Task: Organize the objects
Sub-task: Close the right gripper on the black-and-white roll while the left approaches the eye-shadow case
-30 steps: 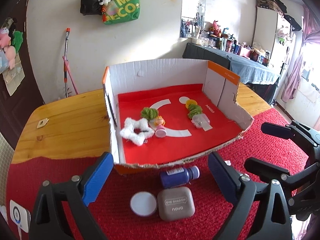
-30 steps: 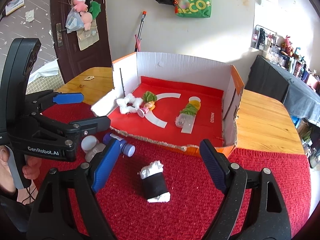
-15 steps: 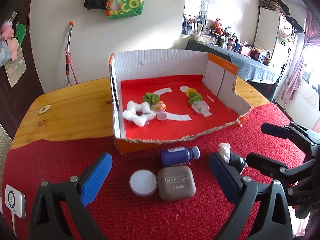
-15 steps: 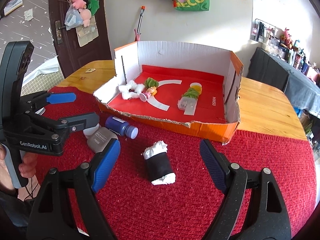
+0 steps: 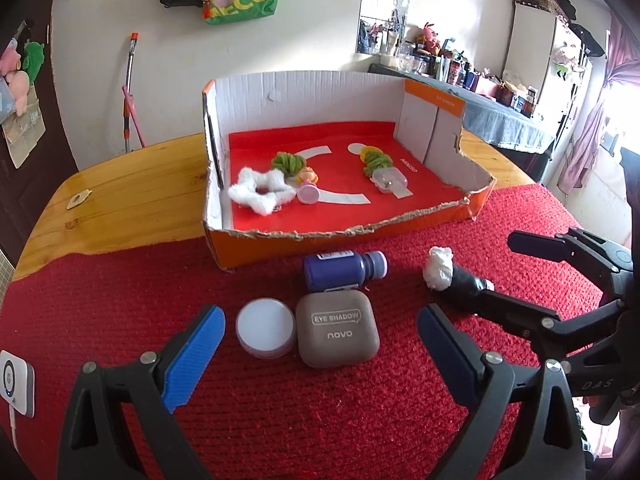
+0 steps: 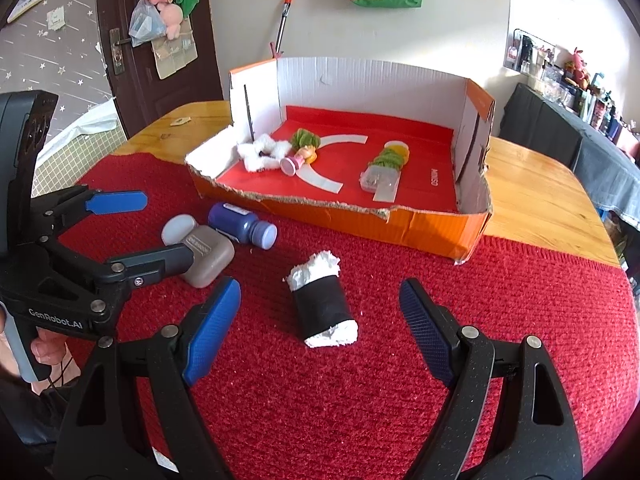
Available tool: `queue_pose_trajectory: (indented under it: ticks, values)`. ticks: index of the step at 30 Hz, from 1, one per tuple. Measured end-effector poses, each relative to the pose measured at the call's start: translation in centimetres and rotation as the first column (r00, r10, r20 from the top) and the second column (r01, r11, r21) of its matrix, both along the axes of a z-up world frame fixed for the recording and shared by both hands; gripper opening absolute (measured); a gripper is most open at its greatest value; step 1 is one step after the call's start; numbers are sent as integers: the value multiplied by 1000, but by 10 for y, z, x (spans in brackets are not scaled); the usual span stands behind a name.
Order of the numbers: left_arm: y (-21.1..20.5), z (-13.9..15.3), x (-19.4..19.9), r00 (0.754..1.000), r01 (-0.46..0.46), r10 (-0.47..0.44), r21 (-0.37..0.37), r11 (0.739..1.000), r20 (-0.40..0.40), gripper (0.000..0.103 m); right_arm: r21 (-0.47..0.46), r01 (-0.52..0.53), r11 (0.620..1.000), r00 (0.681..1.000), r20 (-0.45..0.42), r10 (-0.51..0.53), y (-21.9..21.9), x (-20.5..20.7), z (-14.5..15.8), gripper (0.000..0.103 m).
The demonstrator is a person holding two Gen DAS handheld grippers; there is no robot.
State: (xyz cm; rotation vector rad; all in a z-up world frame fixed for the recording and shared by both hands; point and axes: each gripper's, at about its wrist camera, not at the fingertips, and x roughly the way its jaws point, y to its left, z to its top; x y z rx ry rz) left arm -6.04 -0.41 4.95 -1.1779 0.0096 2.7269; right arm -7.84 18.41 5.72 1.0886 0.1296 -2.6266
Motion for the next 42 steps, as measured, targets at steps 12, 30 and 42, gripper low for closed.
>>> queue_pose_trajectory:
  ticks: [12, 30, 42]
  values:
    - [5, -21, -7, 998, 24, -24, -1, 1000, 64, 79, 15, 3, 1000, 999, 51, -4, 2, -10, -21, 57]
    - [20, -22, -3, 998, 55, -54, -54, 997, 27, 60, -7, -12, 1000, 996, 88, 12, 2, -25, -33, 44]
    - [1, -30, -1, 992, 58, -68, 94, 994, 105, 53, -27, -14, 1000, 996, 89, 17, 1, -25, -33, 45]
